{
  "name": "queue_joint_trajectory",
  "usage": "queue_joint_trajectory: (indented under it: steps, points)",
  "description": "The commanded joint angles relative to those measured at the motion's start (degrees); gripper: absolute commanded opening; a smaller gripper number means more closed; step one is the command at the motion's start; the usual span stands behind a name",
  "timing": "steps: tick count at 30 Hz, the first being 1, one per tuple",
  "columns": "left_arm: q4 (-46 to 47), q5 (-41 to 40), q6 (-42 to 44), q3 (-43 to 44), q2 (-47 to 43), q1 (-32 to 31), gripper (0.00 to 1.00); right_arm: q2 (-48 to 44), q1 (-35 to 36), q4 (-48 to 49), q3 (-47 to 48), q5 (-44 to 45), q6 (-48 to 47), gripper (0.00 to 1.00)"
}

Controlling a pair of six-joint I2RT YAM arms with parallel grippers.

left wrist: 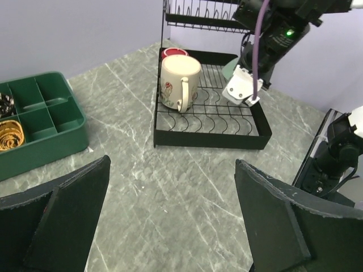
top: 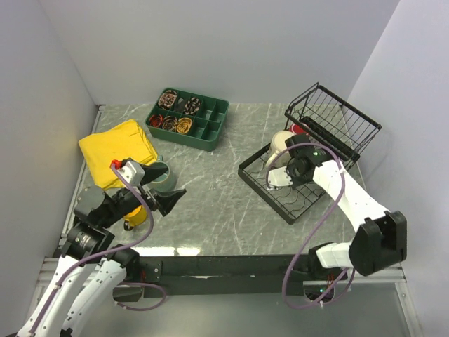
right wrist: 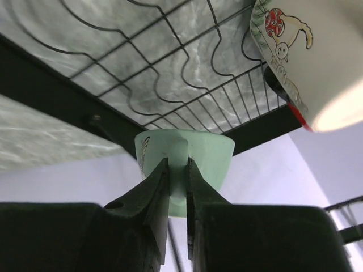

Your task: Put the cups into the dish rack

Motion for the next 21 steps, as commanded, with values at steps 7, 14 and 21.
queue_joint_trajectory:
  steps: [7,14,21]
  points:
    - [-0.29,-1.43,1.83,-0.96,-1.7,0.26,0.96,5.89,-4.02,11.33,1.04,4.64,-11.45,0.0]
    - [-0.47,-2.04,1.3,-1.41,-2.76,0.26,0.96,7.91,-6.13,13.09,0.33,3.41,-17.07,0.0]
    - [-1.43,-2.39,1.39,-1.23,-3.29,0.26,0.96,11.34,-7.8,16.16,0.51,5.17,-17.96,0.0]
